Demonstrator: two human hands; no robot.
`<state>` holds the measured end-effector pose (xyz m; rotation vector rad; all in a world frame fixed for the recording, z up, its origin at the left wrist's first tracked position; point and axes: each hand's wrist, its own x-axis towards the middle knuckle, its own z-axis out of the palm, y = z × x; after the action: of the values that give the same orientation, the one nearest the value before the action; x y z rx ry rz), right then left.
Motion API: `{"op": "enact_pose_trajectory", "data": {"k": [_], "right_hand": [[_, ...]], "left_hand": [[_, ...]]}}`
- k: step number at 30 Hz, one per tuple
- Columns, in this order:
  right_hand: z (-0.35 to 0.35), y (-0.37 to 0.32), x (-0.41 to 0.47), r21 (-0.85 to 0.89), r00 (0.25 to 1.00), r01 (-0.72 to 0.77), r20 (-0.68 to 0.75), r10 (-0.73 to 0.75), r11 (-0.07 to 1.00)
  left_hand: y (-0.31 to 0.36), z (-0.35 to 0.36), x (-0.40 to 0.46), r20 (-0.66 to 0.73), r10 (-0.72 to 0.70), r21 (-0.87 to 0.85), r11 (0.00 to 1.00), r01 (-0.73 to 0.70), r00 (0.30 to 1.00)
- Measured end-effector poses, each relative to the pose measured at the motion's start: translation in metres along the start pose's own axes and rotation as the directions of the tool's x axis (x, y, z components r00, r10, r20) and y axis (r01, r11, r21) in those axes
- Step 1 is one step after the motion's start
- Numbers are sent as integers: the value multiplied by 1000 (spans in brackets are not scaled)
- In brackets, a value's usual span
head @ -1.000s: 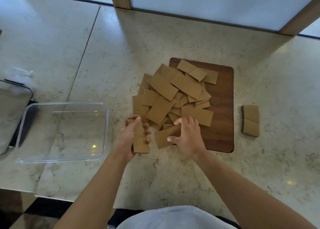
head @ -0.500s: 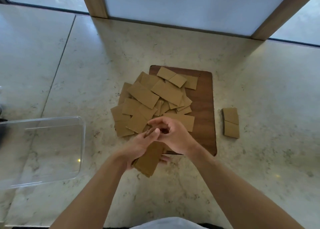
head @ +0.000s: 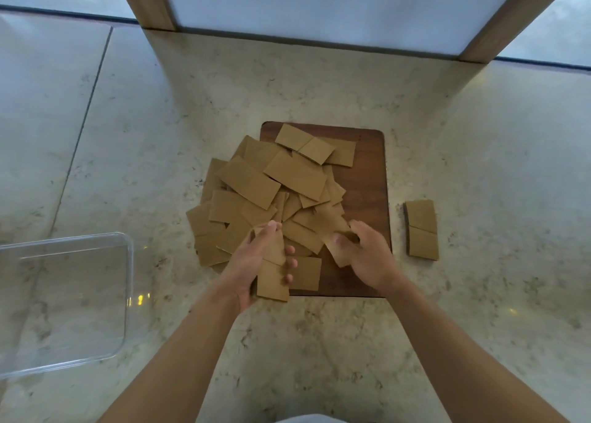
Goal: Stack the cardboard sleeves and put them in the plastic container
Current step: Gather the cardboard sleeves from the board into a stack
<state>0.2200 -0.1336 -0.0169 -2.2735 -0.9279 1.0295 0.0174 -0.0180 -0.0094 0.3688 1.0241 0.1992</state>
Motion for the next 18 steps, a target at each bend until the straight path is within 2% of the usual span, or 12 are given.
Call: {"op": "enact_pose_trajectory", "data": {"k": [2,4,6,9,12,13,14,16,18], "right_hand": [[-6,-6,-3,236,999,-38,1,39,971],[-1,-21,-7,445,995,-89,8,95,891],[19,-39,-14,516,991,-132,88,101,846],[51,-52,-22,246,984,-4,176,-41,969],[54,-51,-21,340,997,49,41,-67,939],[51,-46,-20,263,992,122,-30,-119,957],[52,-43,-21,87,974,222,-65,-217,971],[54,-33,-23,-203,928,367,12,-372,908],[56,-26,-27,-364,942,335,153,-299,869]], "left_hand": [[-2,4,5,14,28,82,996,-29,1000],[-5,10,7,45,90,168,981,-96,995],[-9,19,7,61,134,223,964,-144,989],[-11,20,9,-22,139,154,979,-134,990],[-9,-1,5,-49,172,72,983,-168,984],[-9,-7,1,-39,193,53,980,-190,981],[-9,-16,-2,-27,209,18,978,-209,978],[-9,-28,-8,-40,244,-53,968,-246,969],[-7,-42,-13,-42,245,-149,957,-249,969]]}}
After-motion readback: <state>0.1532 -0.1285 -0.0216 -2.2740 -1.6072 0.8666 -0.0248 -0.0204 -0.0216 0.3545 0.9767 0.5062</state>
